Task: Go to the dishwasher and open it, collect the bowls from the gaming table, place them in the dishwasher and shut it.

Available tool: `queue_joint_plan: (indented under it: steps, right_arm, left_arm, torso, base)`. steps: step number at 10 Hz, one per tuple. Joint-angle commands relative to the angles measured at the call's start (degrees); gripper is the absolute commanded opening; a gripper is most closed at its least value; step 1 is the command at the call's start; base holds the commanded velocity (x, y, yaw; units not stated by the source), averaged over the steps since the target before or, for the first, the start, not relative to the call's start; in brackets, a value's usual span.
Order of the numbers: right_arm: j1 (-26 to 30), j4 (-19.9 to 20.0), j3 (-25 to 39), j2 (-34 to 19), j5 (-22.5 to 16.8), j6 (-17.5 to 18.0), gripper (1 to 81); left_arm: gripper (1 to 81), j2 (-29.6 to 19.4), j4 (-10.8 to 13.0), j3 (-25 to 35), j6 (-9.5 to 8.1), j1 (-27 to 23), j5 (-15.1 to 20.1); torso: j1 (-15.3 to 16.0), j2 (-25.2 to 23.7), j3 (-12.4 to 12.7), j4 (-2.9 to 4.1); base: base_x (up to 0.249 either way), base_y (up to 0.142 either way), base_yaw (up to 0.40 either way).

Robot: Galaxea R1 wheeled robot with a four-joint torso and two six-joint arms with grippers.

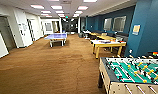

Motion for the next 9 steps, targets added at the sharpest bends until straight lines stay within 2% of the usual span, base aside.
queue_joint_plan:
  steps: [1,9]
  right_arm:
    - [2.9,-0.9,0.4,-0.3,-2.0,-0.2,81.1]
    - [2.8,-0.4,0.2,-0.3,-1.9,-0.1,81.1]
  left_arm:
    - [81.1,-0.6,0.1,0.2,0.17,-2.6,2.8]
    - [81.1,-0.2,0.2,0.2,0.43,-2.6,2.8]
  torso:
    - [0.0,0.0,0.0,0.0]
    - [0.0,0.0,0.0,0.0]
  base:
    - [0.117,0.0,0.0]
    - [0.134,0.0,0.0]
